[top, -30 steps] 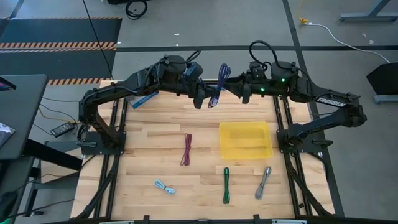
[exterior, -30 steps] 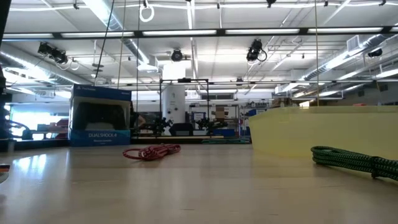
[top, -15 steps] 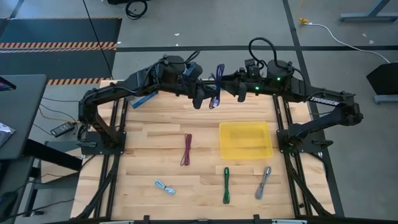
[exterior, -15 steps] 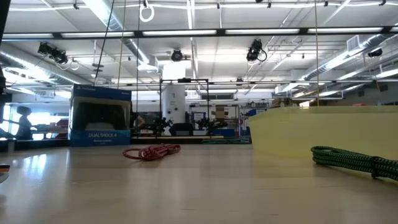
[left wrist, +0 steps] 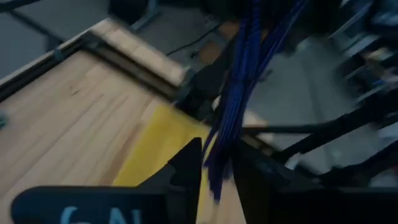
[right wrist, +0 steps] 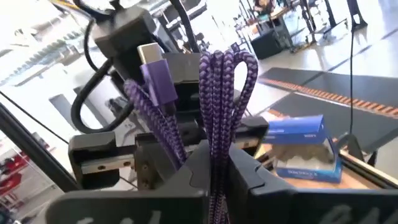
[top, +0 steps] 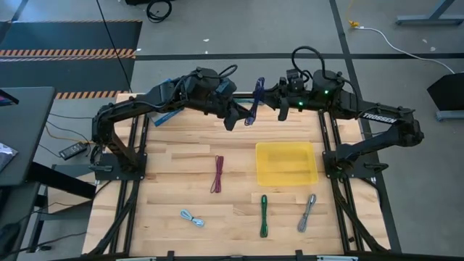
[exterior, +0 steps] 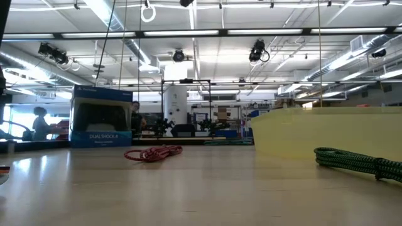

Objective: Pick and place USB-C Cables
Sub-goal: Put the violet charger cable into the yellow bin

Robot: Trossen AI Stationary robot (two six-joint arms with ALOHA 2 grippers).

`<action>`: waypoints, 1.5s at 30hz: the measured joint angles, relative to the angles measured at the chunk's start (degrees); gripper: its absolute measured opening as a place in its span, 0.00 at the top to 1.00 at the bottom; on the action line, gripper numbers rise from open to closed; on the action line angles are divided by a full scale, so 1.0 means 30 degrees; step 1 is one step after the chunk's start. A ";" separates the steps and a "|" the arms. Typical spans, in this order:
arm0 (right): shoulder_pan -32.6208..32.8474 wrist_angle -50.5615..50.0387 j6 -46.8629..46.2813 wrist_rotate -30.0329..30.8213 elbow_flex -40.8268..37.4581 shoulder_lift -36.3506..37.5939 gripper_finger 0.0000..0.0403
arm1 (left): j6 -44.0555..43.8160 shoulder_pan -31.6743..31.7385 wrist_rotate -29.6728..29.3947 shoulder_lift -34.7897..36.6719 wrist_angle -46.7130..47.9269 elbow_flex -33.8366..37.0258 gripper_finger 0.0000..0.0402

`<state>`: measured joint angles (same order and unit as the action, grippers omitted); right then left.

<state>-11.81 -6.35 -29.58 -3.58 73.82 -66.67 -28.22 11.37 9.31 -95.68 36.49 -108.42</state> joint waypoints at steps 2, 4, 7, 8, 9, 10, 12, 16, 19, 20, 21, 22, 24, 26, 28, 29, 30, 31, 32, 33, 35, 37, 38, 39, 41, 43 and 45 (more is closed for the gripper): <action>0.0002 -0.1244 -0.0039 -0.0243 0.0000 0.0149 0.95 | 0.0492 -0.0008 -0.1249 0.0260 0.0849 0.0000 0.74; 0.0069 -0.3398 -0.0311 -0.0419 0.0007 0.0341 0.95 | 0.1066 0.0049 -0.2351 0.0654 0.1601 0.0000 0.71; 0.0266 -0.7752 -0.1036 -0.0499 0.0007 0.0428 0.95 | 0.1545 0.0277 -0.2712 0.1090 0.2492 -0.0007 0.68; 0.0332 -0.9247 -0.1433 -0.0525 0.0007 0.0428 0.95 | 0.1549 0.0318 -0.2706 0.1186 0.2810 -0.0007 0.67; 0.0389 -1.0766 -0.1824 -0.0646 0.0007 0.0428 0.95 | 0.1549 0.0370 -0.2712 0.1285 0.3088 -0.0007 0.66; 0.0451 -1.2211 -0.2179 -0.0830 0.0007 0.0408 0.95 | 0.1576 0.0405 -0.2698 0.1325 0.3438 -0.0007 0.66; 0.0688 -1.4879 -0.2583 -0.1195 -0.0001 0.0254 0.95 | 0.1642 0.0402 -0.2698 0.1382 0.3868 -0.0007 0.65; 0.1576 -1.7999 -0.2566 -0.1354 -0.0613 0.0056 0.95 | 0.1667 0.0276 -0.2698 0.1436 0.4493 -0.0007 0.64; 0.2196 -1.8848 -0.2169 -0.1351 -0.1384 -0.0020 0.95 | 0.1993 0.0078 -0.2720 0.1429 0.4527 -0.0004 0.64; 0.2378 -1.9117 -0.1973 -0.1344 -0.1725 -0.0046 0.95 | 0.2096 -0.0007 -0.2731 0.1429 0.4523 -0.0007 0.64; 0.2577 -1.9271 -0.1713 -0.1337 -0.2078 -0.0062 0.95 | 0.2235 -0.0068 -0.2728 0.1429 0.4523 -0.0007 0.64; 0.2815 -1.9239 -0.1351 -0.1337 -0.2412 -0.0103 0.95 | 0.2471 -0.0154 -0.2727 0.1429 0.4537 -0.0001 0.64; 0.3390 -1.9120 -0.0083 -0.1279 -0.3192 -0.0174 0.95 | 0.3075 -0.0311 -0.2728 0.1428 0.4665 -0.0007 0.64; 0.4061 -1.9064 0.1125 -0.1002 -0.3933 -0.0293 0.95 | 0.3722 -0.0509 -0.3095 0.1425 0.4974 -0.0007 0.64; 0.4653 -1.8696 0.1789 -0.0481 -0.4678 -0.0313 0.95 | 0.4110 -0.0736 -0.4061 0.1421 0.5660 -0.0007 0.64; 0.4889 -1.8535 0.1872 -0.0292 -0.5054 -0.0301 0.95 | 0.4135 -0.0811 -0.4477 0.1421 0.6063 -0.0007 0.64; 0.5109 -1.8306 0.1868 -0.0122 -0.5421 -0.0308 0.94 | 0.4118 -0.0882 -0.4770 0.1421 0.6459 -0.0007 0.64; 0.5281 -1.8054 0.1809 -0.0009 -0.5759 -0.0308 0.94 | 0.3960 -0.0881 -0.4906 0.1421 0.6949 -0.0007 0.64; 0.5417 -1.7783 0.1743 0.0051 -0.6089 -0.0308 0.94 | 0.3609 -0.0881 -0.5027 0.1421 0.7373 -0.0007 0.64; 0.5553 -1.7490 0.1633 0.0070 -0.6406 -0.0308 0.94 | 0.3305 -0.0881 -0.5271 0.1421 0.7715 -0.0007 0.64; 0.5751 -1.6705 0.1369 0.0181 -0.6991 -0.0308 0.94 | 0.2490 -0.0881 -0.6214 0.1421 0.8214 0.0003 0.64; 0.5843 -1.5830 0.1089 0.0179 -0.7504 -0.0301 0.94 | 0.1732 -0.0879 -0.7046 0.1421 0.8620 0.0008 0.64; 0.5890 -1.5429 0.0862 0.0179 -0.7762 -0.0301 0.94 | 0.1293 -0.0872 -0.7285 0.1421 0.8860 0.0016 0.64; 0.5909 -1.5058 0.0711 0.0194 -0.7986 -0.0301 0.94 | 0.0860 -0.0866 -0.7436 0.1421 0.9023 0.0022 0.64; 0.5902 -1.4174 0.0307 0.0237 -0.8430 -0.0301 0.92 | 0.0084 -0.0866 -0.7470 0.1414 0.9257 0.0022 0.64; 0.5901 -1.3736 0.0272 0.0171 -0.8742 -0.0301 0.89 | -0.0457 -0.0866 -0.7472 0.1332 0.9549 0.0022 0.64; 0.5909 -1.3361 0.0475 0.0023 -0.8951 -0.0301 0.84 | -0.0902 -0.0869 -0.7467 0.1230 0.9672 0.0032 0.64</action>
<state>5.91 -46.43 -28.15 -3.52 46.97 -67.57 -30.93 8.77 -13.09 -91.99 65.51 -108.32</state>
